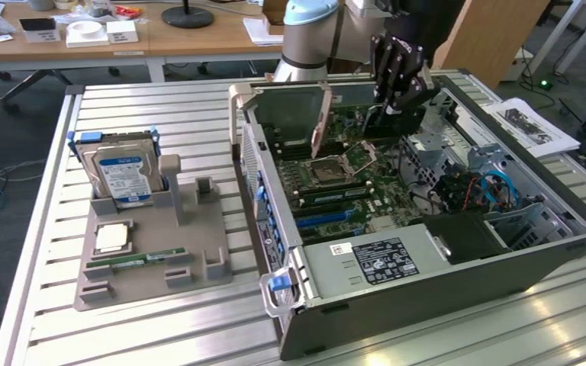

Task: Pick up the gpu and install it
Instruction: 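Insert the gpu into the slot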

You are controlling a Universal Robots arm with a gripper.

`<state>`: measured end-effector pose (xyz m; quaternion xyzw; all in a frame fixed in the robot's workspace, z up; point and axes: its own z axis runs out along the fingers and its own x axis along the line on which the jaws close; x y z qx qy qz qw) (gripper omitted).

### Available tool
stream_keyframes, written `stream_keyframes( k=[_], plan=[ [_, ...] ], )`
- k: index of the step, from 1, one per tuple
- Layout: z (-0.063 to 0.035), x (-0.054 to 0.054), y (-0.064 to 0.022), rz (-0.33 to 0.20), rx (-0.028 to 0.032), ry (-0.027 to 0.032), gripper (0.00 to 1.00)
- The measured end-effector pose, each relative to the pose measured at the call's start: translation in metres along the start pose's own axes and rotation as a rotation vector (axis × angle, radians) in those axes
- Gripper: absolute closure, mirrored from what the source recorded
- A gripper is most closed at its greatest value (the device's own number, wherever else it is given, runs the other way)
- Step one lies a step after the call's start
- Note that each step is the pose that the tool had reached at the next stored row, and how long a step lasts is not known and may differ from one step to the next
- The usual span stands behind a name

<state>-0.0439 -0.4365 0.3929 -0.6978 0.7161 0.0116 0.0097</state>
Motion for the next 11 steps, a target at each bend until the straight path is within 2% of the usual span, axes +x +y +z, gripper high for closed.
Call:
stream_keyframes(
  k=[11],
  plan=[
    [0.0041, 0.0002, 0.0017, 0.0, 0.0001, -0.0001, 0.73]
  ],
)
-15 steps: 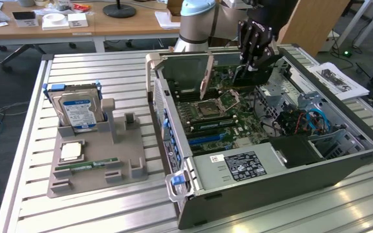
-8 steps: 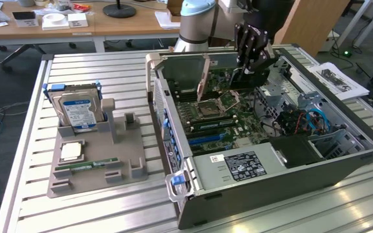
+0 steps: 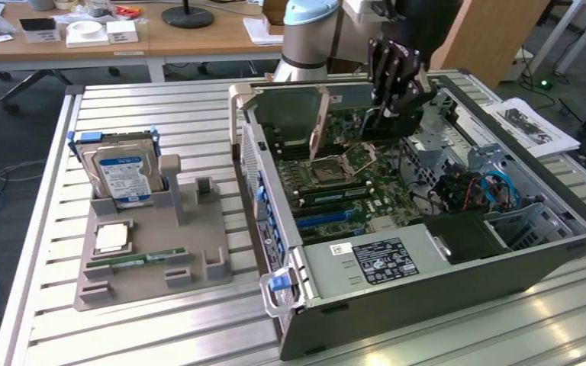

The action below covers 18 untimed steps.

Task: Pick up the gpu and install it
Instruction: 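Insert the gpu into the slot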

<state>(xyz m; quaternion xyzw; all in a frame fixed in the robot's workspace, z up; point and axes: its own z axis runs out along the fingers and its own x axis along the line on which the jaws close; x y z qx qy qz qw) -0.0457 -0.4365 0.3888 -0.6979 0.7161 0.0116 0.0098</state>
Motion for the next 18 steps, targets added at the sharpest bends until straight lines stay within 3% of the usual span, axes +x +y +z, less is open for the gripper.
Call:
stream_keyframes(
  k=[18],
  plan=[
    [0.0243, 0.001, 0.002, 0.0, 0.0, 0.0002, 0.73]
  ],
)
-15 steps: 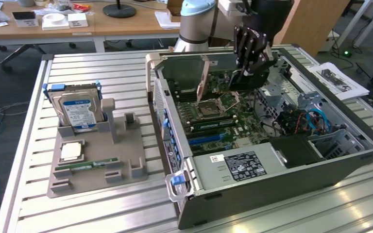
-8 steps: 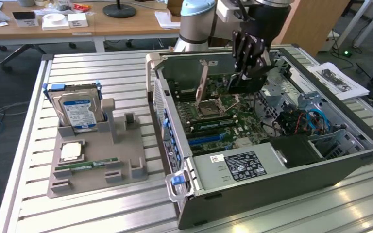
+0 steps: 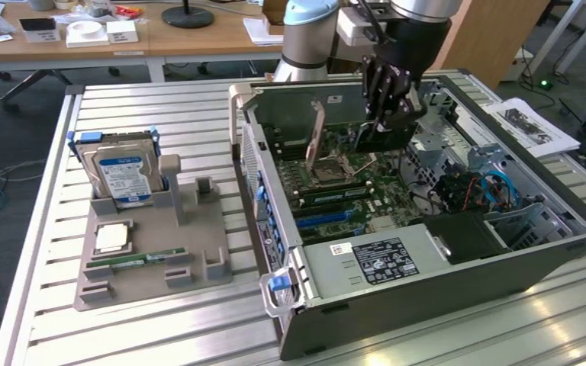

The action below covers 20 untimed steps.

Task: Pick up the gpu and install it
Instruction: 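Insert the gpu into the slot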

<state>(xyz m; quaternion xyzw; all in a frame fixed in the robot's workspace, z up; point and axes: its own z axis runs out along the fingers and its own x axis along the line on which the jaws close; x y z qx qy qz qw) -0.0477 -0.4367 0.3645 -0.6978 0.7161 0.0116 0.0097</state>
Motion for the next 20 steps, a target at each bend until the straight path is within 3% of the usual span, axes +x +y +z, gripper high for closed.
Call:
stream_keyframes(
  k=[7, 20],
  plan=[
    [0.0032, 0.004, 0.0017, 0.0, 0.0001, -0.0003, 0.73],
    [0.019, 0.006, 0.0048, 0.0, 0.0, 0.0, 0.73]
  ],
)
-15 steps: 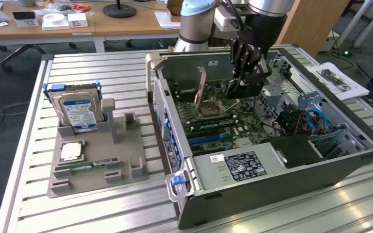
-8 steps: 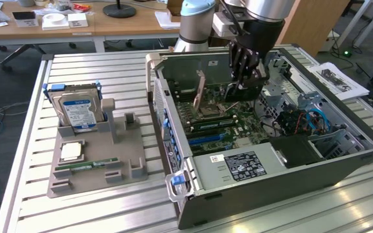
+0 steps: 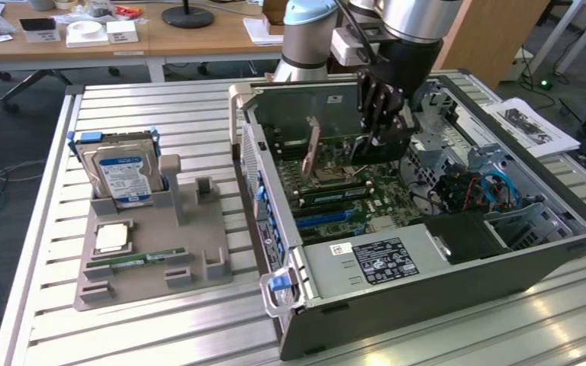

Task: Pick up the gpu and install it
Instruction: 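Insert the gpu into the slot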

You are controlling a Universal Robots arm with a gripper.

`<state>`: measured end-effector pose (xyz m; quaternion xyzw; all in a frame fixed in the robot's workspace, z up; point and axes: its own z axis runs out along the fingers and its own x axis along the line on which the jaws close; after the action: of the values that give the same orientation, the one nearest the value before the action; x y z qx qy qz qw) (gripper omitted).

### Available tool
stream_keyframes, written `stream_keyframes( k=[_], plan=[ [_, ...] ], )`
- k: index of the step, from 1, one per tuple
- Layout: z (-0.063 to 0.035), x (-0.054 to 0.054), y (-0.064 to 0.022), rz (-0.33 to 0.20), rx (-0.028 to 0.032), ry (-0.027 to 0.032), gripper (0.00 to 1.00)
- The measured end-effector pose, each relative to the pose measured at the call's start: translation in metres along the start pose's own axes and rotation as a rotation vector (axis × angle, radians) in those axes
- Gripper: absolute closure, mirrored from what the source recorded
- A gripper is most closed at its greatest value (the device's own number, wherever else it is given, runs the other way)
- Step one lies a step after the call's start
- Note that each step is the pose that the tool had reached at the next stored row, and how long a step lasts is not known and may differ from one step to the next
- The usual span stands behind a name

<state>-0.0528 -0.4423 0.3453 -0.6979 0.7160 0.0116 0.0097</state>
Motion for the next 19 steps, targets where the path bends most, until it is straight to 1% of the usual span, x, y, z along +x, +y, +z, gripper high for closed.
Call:
stream_keyframes(
  k=[4, 11, 19],
  plan=[
    [0.003, 0.001, 0.0006, 0.0, 0.0, 0.0001, 0.73],
    [0.0061, 0.008, 0.0011, 0.0, 0.0, -0.0002, 0.73],
    [0.0178, 0.011, 0.0018, 0.0, 0.0, 0.0, 0.73]
  ],
)
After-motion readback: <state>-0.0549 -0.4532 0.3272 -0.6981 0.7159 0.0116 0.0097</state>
